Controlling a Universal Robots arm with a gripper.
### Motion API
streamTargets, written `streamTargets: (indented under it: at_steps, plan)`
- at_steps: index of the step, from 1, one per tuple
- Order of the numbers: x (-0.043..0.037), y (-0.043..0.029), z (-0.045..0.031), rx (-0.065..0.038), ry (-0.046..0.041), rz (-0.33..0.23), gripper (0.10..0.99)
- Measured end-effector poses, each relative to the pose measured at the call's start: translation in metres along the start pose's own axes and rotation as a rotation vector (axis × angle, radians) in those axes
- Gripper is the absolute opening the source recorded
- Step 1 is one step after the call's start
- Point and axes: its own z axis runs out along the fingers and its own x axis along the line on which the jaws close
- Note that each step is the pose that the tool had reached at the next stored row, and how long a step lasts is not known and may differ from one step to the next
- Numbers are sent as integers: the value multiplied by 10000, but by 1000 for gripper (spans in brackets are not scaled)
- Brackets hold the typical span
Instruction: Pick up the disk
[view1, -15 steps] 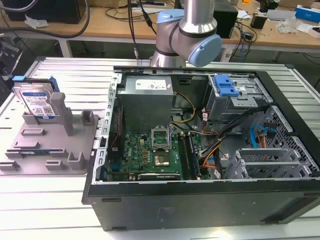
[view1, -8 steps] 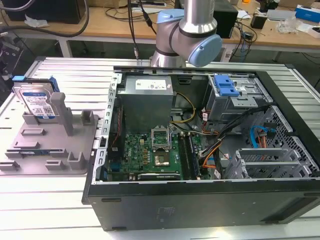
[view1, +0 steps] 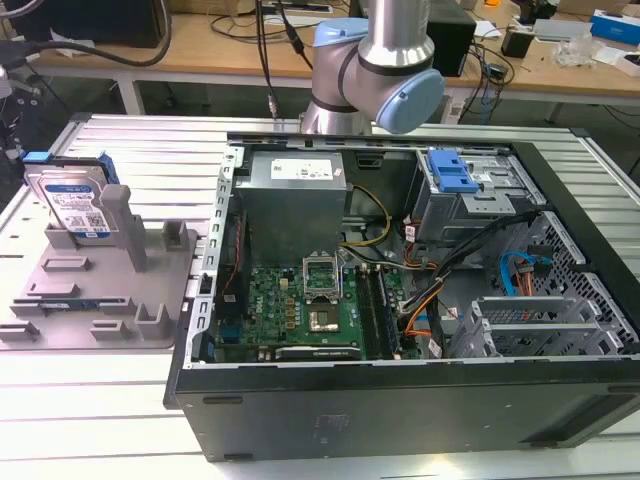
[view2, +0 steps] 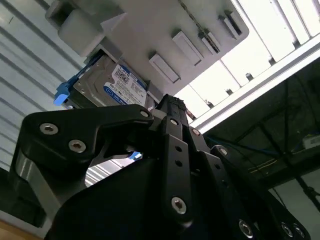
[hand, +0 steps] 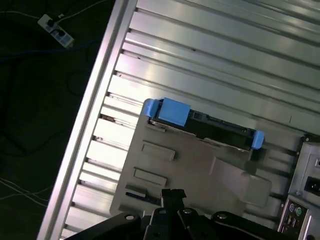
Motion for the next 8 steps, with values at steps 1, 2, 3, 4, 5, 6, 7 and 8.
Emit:
streamTargets:
  at_steps: [1, 2, 3, 4, 5, 6, 7, 8]
  plan:
    - [0, 0, 1, 0, 7, -186, 106]
    - [0, 0, 1, 0, 14, -365, 106]
    - [0, 0, 2, 0, 21, -561, 106]
    - [0, -1, 3, 1, 30, -791, 106]
    - [0, 0, 3, 0, 37, -992, 106]
    - [0, 0, 4, 0, 46, -1221, 106]
    - [0, 0, 5, 0, 53, -1400, 106]
    - [0, -1, 5, 0, 61, -1618, 106]
